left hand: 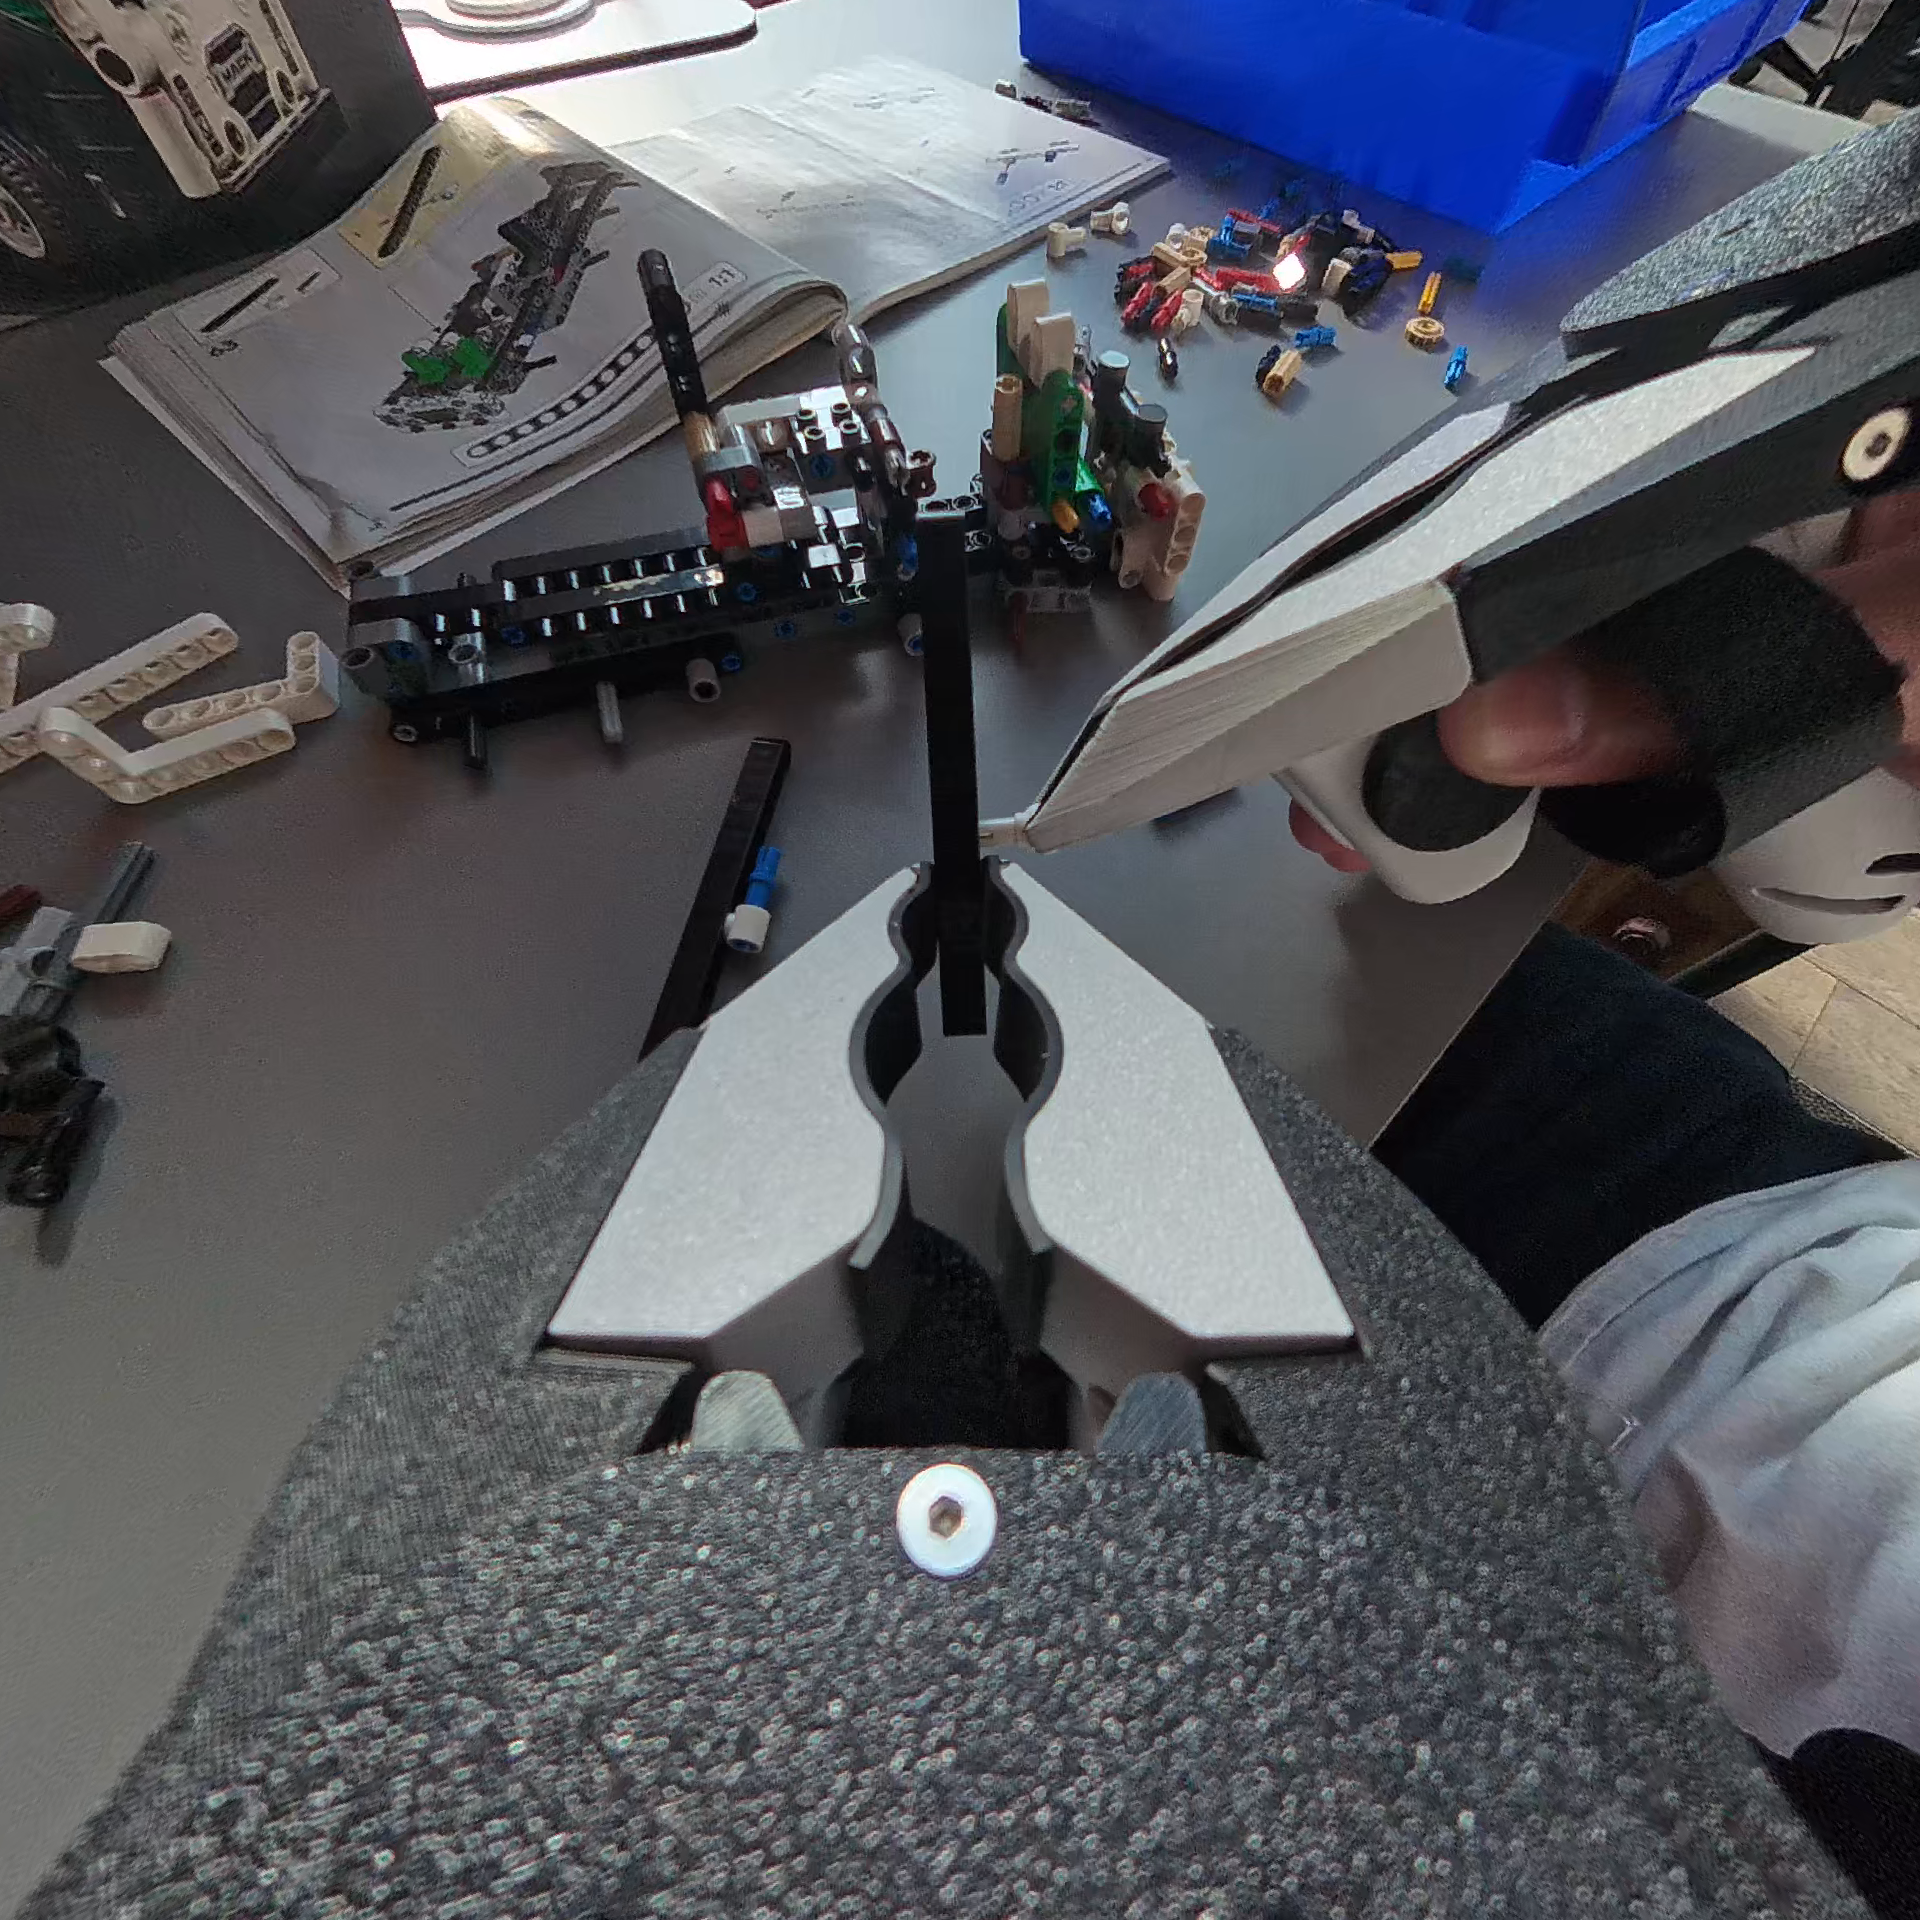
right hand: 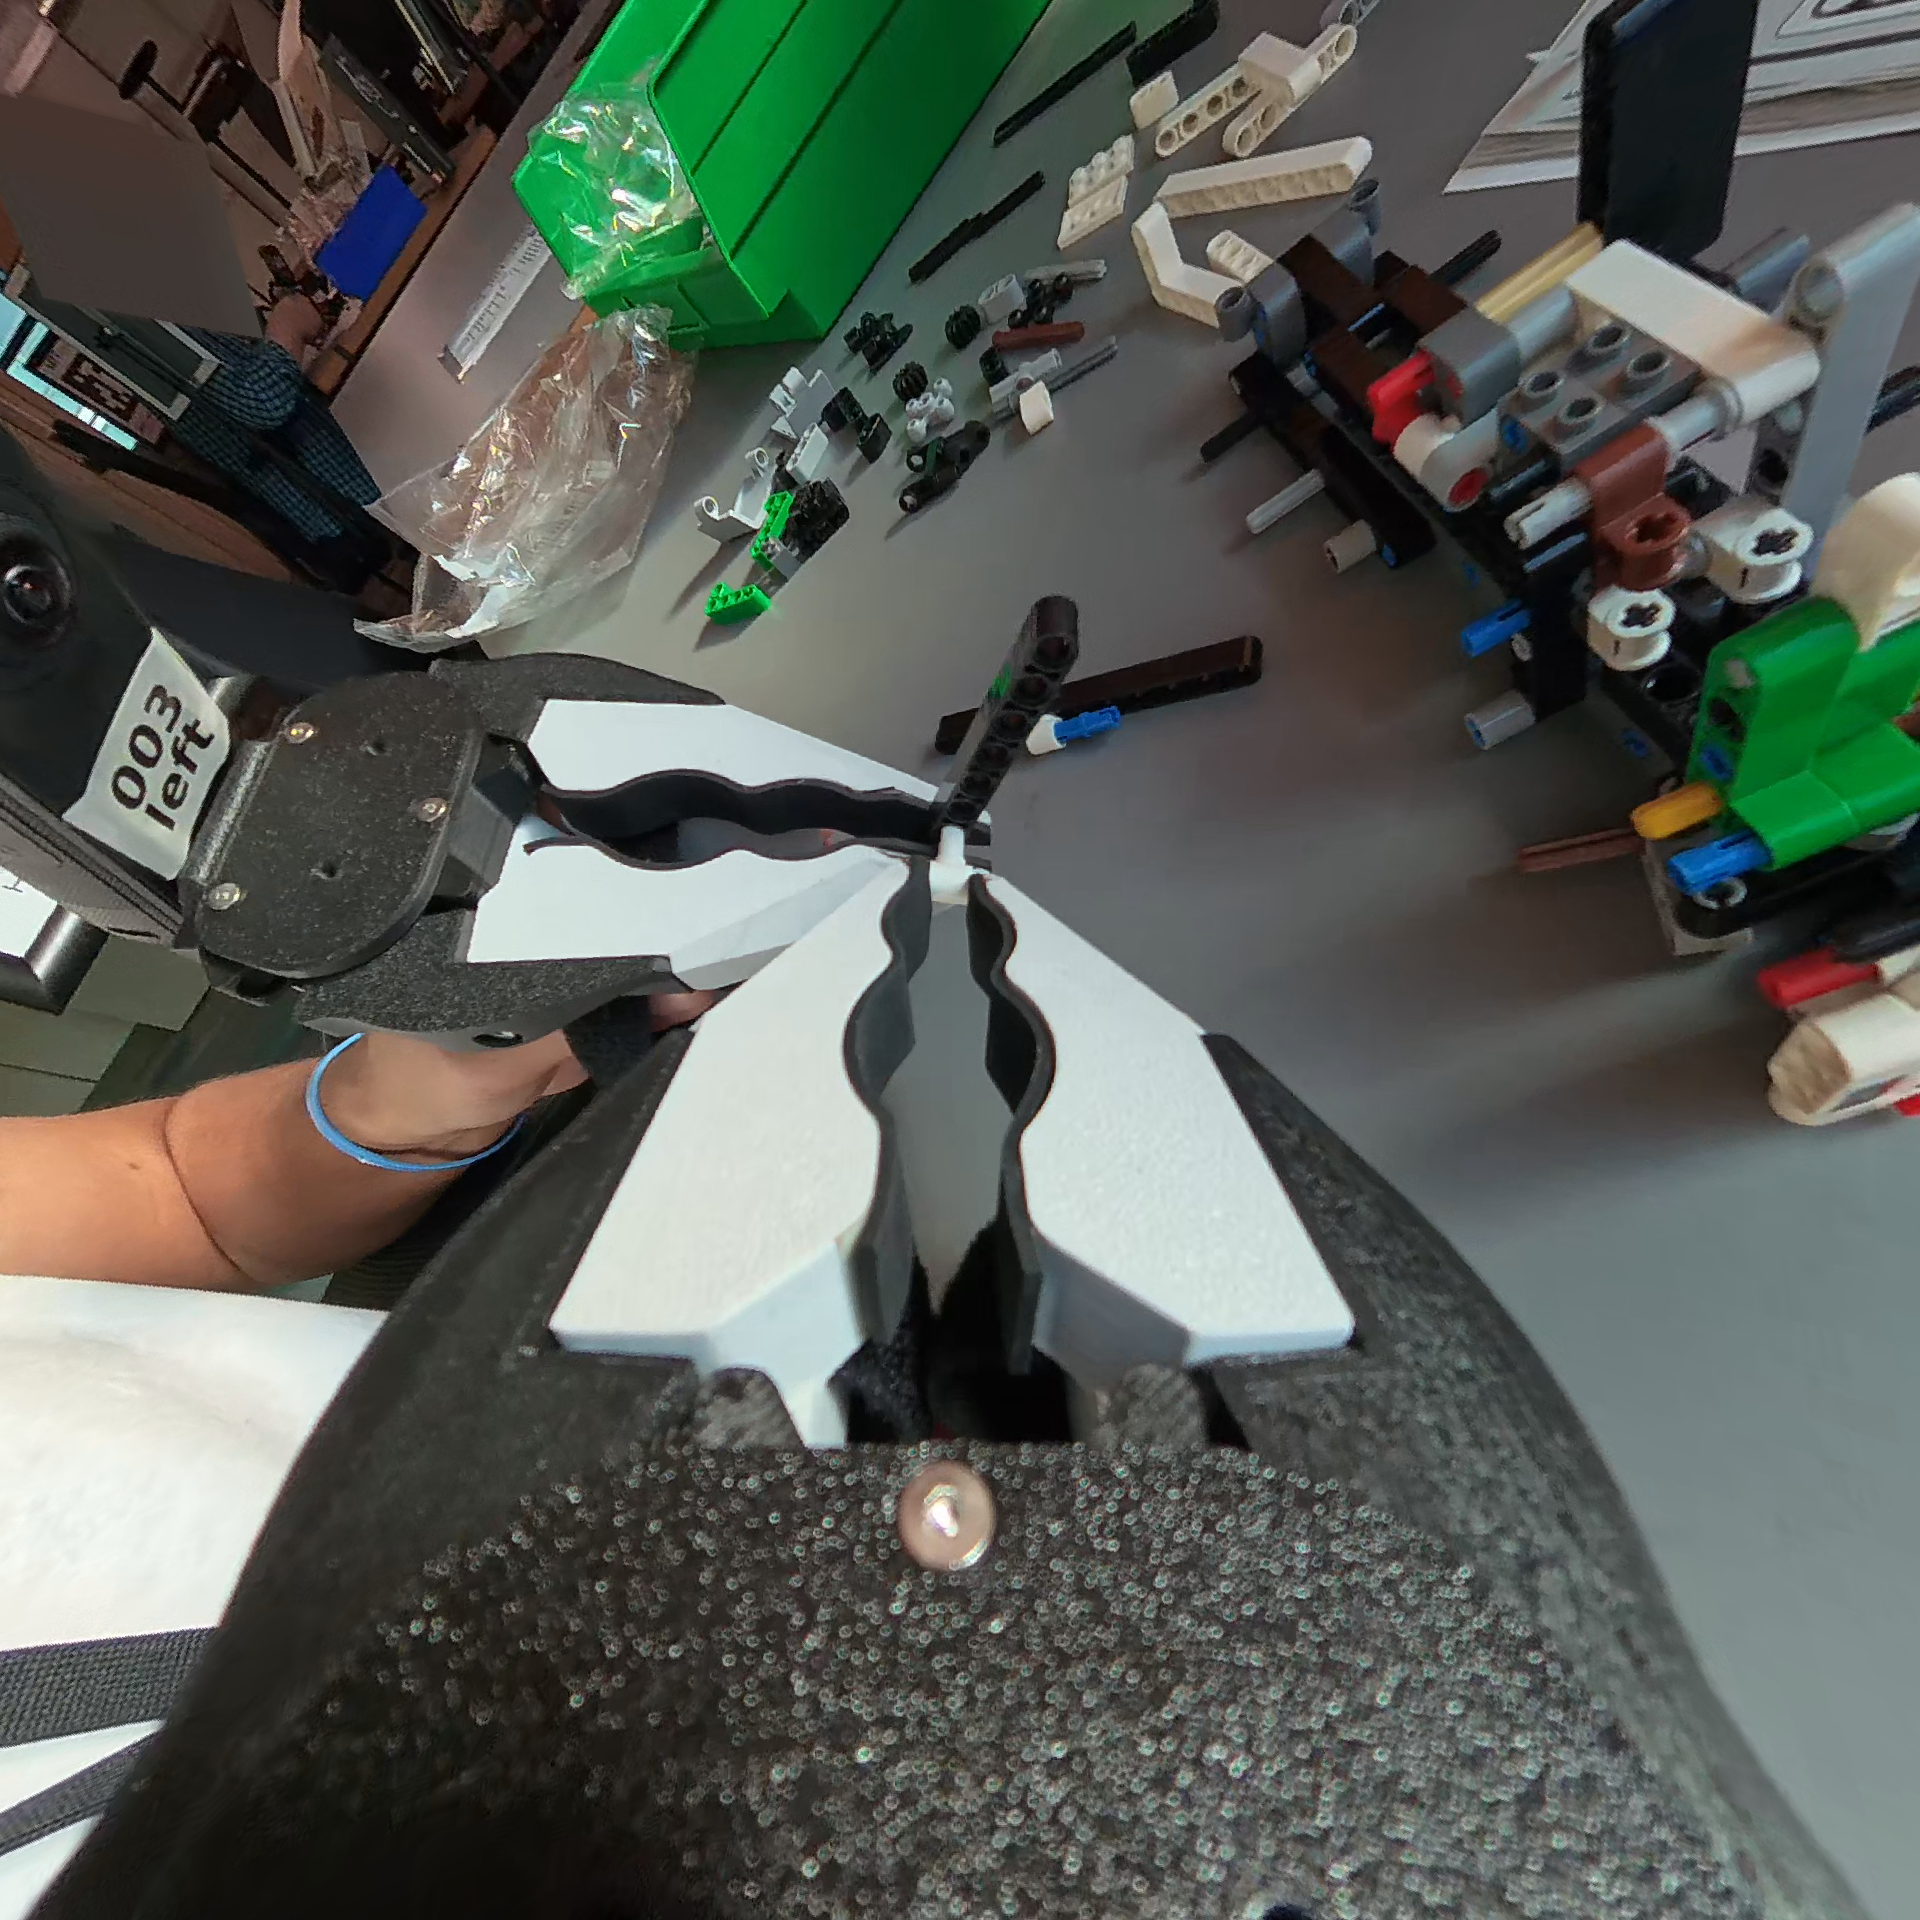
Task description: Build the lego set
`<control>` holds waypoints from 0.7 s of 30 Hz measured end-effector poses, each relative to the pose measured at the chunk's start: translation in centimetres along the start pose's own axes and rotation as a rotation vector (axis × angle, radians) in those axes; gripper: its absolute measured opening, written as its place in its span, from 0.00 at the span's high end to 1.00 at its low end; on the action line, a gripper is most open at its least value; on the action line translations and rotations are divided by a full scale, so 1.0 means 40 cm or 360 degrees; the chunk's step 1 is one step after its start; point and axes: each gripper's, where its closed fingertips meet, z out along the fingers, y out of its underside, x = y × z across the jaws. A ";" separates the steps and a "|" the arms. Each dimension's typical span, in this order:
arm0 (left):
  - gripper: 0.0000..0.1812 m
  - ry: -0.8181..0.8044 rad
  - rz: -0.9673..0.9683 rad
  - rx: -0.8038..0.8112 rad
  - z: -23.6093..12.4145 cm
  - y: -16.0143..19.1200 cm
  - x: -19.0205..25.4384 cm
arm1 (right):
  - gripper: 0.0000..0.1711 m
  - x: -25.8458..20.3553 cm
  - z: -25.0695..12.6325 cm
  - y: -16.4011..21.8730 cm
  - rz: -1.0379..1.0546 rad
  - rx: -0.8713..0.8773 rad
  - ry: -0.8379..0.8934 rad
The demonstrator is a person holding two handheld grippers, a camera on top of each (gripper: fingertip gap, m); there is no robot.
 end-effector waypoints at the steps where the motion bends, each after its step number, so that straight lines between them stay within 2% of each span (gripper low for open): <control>1: 0.96 0.0007 -0.0008 0.0004 0.000 -0.001 0.000 | 0.97 -0.001 0.000 0.000 0.0009 0.0000 -0.0008; 11: 0.96 -0.0031 0.0004 0.0003 0.000 0.001 -0.003 | 0.97 -0.001 0.006 0.002 0.0168 0.0029 -0.0085; 21: 0.96 0.0039 -0.0088 -0.0012 0.001 0.003 -0.002 | 0.97 0.000 0.006 -0.003 0.0255 0.0045 -0.0138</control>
